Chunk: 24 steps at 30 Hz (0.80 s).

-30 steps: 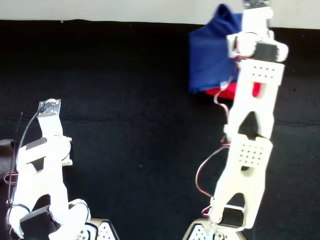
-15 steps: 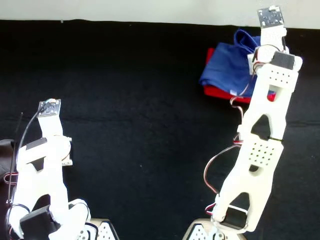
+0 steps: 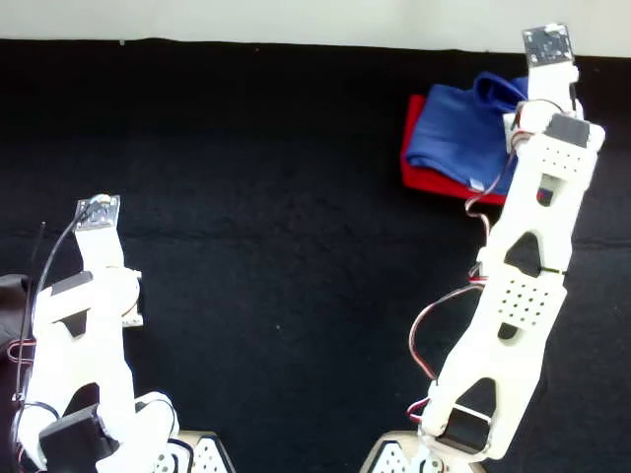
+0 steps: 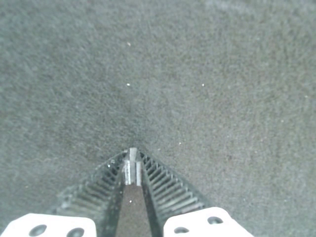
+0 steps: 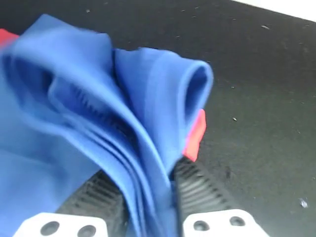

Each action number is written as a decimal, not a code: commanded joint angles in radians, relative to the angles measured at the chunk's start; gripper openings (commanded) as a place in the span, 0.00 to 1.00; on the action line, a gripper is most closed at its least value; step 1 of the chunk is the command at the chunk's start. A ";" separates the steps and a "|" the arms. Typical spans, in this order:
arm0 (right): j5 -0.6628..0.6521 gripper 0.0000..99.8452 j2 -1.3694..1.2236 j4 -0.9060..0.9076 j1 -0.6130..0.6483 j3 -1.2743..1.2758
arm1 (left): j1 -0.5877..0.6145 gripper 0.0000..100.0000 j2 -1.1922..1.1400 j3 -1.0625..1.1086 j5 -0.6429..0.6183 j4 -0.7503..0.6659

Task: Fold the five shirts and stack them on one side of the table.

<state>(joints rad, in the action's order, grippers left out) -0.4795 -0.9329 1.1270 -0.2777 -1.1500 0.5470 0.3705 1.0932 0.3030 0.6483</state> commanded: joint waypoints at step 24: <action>0.721 0.17 -0.177 -0.022 -0.111 -0.061 | -0.002 0.01 -0.005 0.002 0.005 -0.020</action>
<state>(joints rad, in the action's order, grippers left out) 0.1450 -1.1216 1.1162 -0.3468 -1.1807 0.5470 0.3705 1.0932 0.3030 0.6483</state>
